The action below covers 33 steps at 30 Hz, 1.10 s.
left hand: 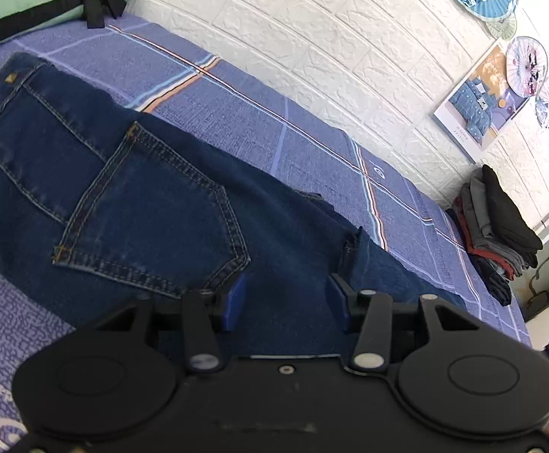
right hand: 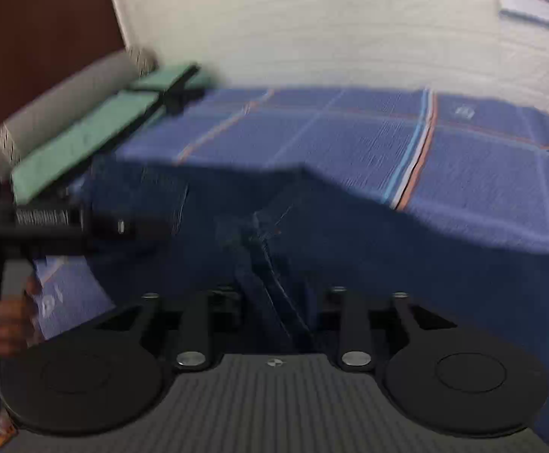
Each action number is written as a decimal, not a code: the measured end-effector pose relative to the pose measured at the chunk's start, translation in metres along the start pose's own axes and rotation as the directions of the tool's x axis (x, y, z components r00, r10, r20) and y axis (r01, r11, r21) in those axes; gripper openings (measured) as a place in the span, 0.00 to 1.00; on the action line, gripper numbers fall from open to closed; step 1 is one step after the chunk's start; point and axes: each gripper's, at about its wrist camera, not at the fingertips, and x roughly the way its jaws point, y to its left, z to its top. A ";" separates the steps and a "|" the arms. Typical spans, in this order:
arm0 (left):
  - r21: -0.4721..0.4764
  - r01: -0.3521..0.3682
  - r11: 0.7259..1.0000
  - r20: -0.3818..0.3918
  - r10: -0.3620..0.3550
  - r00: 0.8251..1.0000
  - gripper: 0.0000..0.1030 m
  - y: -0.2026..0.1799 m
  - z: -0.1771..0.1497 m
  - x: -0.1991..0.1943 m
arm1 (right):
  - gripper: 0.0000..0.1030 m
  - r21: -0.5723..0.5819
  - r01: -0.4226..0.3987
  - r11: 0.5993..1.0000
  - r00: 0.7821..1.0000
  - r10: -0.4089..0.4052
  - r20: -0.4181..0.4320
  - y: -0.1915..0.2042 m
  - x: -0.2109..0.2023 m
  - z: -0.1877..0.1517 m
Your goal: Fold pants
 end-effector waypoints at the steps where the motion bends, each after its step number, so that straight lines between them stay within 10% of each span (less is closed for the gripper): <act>1: 0.003 0.007 1.000 -0.003 -0.007 1.000 0.46 0.000 0.001 0.000 | 0.85 -0.019 -0.009 1.000 1.000 0.009 0.010 0.004 -0.003 -0.002; 8: 0.077 0.120 0.990 -0.080 -0.113 0.990 0.46 -0.019 -0.002 0.013 | 0.91 0.096 -0.137 0.986 0.989 0.132 0.061 -0.015 -0.041 -0.001; 14: 0.156 0.145 0.977 -0.169 -0.119 0.978 0.46 -0.039 -0.019 0.032 | 0.91 0.190 0.011 0.982 0.996 -0.028 0.082 -0.046 -0.068 -0.018; 19: 0.231 0.066 0.971 -0.151 -0.031 0.988 0.25 -0.064 -0.027 0.046 | 0.76 0.291 0.063 0.955 0.994 -0.086 0.064 -0.065 -0.068 -0.033; 26: 0.311 -0.005 0.950 -0.119 0.044 0.992 0.24 -0.076 -0.043 0.039 | 0.76 0.224 0.080 0.971 0.994 -0.095 0.059 -0.060 -0.056 -0.035; 30: 0.300 -0.019 0.954 -0.102 0.052 0.993 0.27 -0.077 -0.048 0.033 | 0.76 0.218 0.075 0.973 0.994 -0.090 0.061 -0.064 -0.060 -0.039; 33: 0.213 0.005 0.977 -0.081 0.013 0.997 0.57 -0.067 -0.041 0.017 | 0.76 0.258 0.044 0.965 0.995 -0.066 0.079 -0.063 -0.063 -0.033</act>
